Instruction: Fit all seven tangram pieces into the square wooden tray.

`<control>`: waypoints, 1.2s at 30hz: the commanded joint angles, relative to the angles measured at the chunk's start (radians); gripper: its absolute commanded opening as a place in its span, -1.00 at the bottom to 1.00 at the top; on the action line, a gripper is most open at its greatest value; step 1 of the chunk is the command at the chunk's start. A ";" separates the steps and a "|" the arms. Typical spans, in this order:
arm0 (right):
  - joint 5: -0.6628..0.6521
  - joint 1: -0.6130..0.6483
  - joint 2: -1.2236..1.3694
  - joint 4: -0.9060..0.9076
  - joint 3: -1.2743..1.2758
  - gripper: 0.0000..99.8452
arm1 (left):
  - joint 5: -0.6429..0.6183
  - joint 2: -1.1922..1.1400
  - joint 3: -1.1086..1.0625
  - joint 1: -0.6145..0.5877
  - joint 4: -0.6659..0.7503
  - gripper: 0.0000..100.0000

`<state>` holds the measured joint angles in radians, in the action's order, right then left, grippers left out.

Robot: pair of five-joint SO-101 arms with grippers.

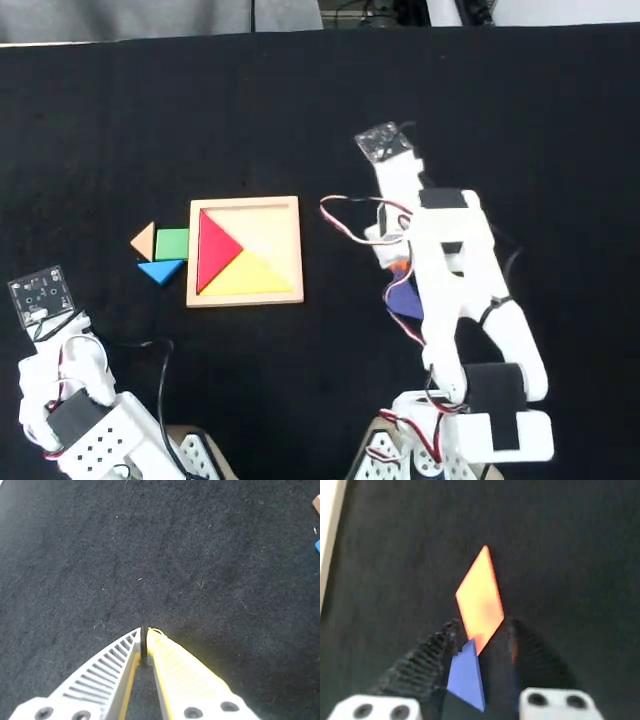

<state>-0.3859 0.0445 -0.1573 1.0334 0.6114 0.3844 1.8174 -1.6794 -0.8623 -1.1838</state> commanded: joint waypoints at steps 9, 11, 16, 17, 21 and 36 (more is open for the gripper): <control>-0.117 0.078 0.136 -0.083 -0.042 -0.69 | 0.009 0.009 -0.019 0.013 0.017 -0.94; -0.117 0.075 0.180 -0.083 -0.074 -0.69 | 0.009 0.009 -0.019 0.013 0.017 -0.94; -0.117 0.071 0.268 -0.081 -0.120 -0.69 | 0.009 0.009 -0.019 0.013 0.017 -0.94; -0.117 0.071 0.271 -0.081 -0.125 -0.69 | 0.009 0.009 -0.019 0.013 0.017 -0.94; -0.118 0.071 0.271 -0.084 -0.127 -0.70 | 0.009 0.009 -0.019 0.013 0.017 -0.94; -0.230 0.031 0.306 -0.084 -0.114 -0.73 | 0.009 0.009 -0.019 0.013 0.017 -0.94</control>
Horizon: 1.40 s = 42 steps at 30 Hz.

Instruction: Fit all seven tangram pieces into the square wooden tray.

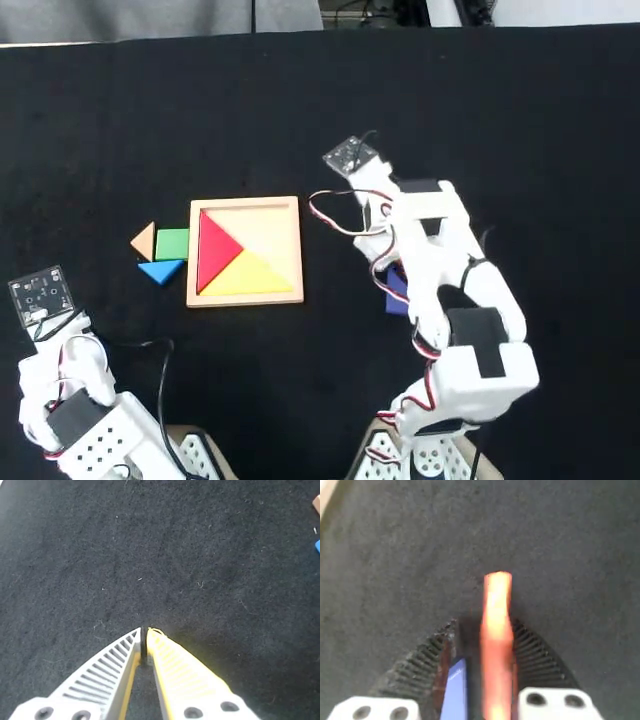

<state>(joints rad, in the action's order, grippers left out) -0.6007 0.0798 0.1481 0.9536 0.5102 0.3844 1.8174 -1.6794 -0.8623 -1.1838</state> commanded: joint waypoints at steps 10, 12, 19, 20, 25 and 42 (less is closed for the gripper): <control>-0.014 -0.017 -0.001 -0.011 -0.031 -0.79 | 0.009 0.009 -0.019 0.013 0.017 -0.94; -0.011 -0.029 -0.002 -0.005 -0.051 -0.79 | 0.009 0.009 -0.019 0.013 0.017 -0.94; 0.055 -0.121 -0.076 -0.003 -0.082 -0.78 | 0.009 0.009 -0.019 0.013 0.017 -0.94; 0.054 -0.129 -0.081 -0.003 -0.082 -0.78 | 0.009 0.009 -0.019 0.013 0.017 -0.94; 0.055 -0.150 -0.087 -0.009 -0.081 -0.78 | 0.009 0.009 -0.019 0.013 0.017 -0.94; 0.196 -0.163 -0.091 0.048 -0.116 -0.41 | 0.009 0.009 -0.019 0.013 0.017 -0.94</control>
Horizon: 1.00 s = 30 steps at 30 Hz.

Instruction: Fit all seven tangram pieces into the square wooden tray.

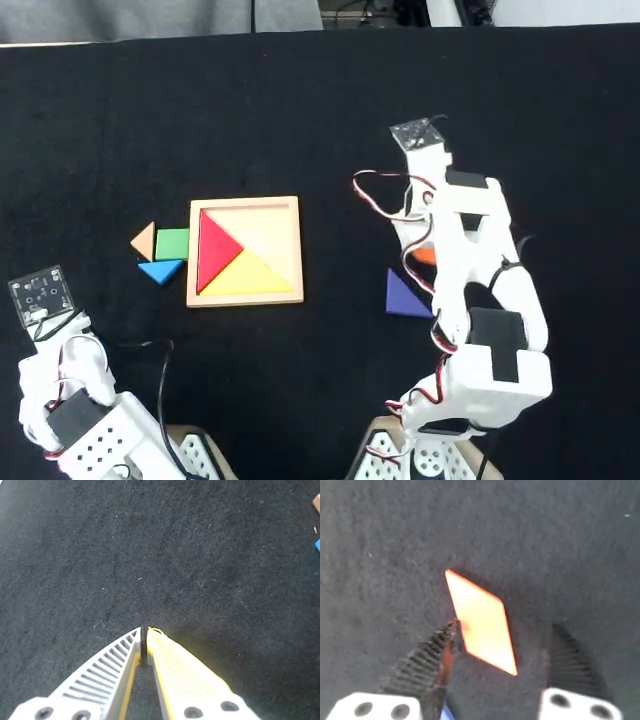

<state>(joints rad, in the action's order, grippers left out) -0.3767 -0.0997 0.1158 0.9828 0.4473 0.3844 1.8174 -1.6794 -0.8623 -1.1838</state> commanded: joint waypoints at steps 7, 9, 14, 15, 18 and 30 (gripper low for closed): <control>-0.044 0.054 -0.051 0.006 -0.038 -0.49 | 0.009 0.009 -0.019 0.013 0.017 -0.94; -0.044 0.046 -0.050 -0.018 -0.035 -0.50 | 0.009 0.009 -0.019 0.013 0.017 -0.94; -0.074 0.017 0.036 -0.049 -0.061 -0.51 | 0.009 0.009 -0.019 0.013 0.017 -0.94; -0.095 0.012 0.062 -0.046 -0.071 -0.51 | 0.009 0.009 -0.019 0.013 0.017 -0.94; -0.115 0.003 0.111 -0.046 -0.099 -0.58 | 0.009 0.009 -0.019 0.013 0.015 -0.94; -0.112 0.000 0.088 0.035 -0.140 -0.98 | 0.009 0.009 -0.019 0.013 0.015 -0.94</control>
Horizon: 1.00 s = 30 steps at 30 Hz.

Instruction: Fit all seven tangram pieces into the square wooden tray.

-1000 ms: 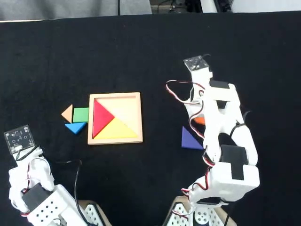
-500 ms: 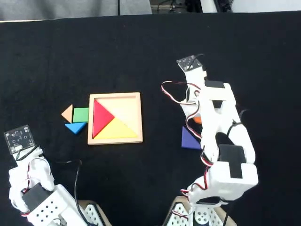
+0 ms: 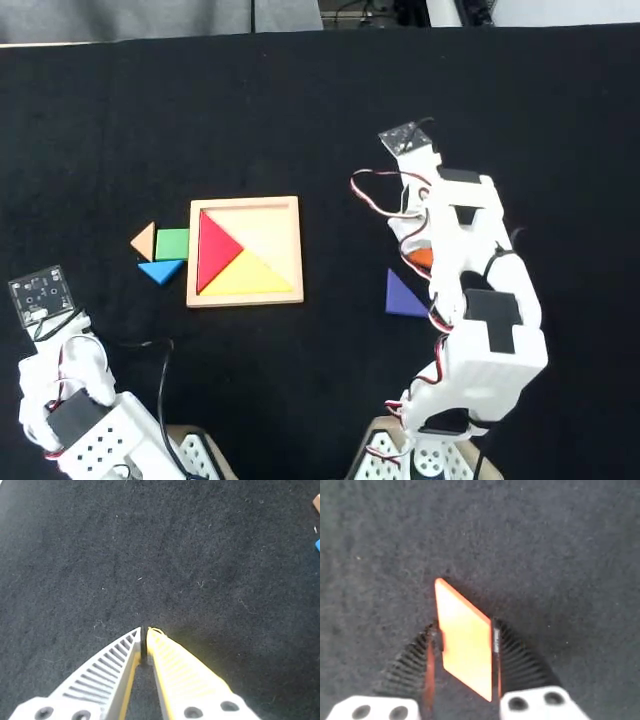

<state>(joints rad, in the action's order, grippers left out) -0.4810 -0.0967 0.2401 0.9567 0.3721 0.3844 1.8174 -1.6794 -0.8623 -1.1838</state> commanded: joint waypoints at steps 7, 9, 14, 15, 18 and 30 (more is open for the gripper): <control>0.137 0.129 -0.288 0.288 -0.120 -0.98 | 0.009 0.009 -0.019 0.013 0.015 -0.94; 0.196 0.195 -0.355 0.319 -0.120 -0.98 | 0.009 0.009 -0.019 0.013 0.015 -0.94; 0.410 0.362 -0.460 0.341 -0.120 -0.98 | 0.009 0.009 -0.019 0.013 0.015 -0.94; 0.468 0.402 -0.466 0.338 -0.120 -0.98 | 0.009 0.009 -0.019 0.013 0.015 -0.94; 0.672 0.528 -0.464 0.334 -0.125 -0.98 | 0.009 0.009 -0.019 0.013 0.015 -0.94; 0.868 0.657 -0.381 0.058 -0.018 -0.98 | 0.009 0.009 -0.019 0.013 0.015 -0.94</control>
<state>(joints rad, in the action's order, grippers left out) 0.3475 0.5432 -0.1649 1.1086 0.3521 0.3844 1.8174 -1.6794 -0.8623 -1.1838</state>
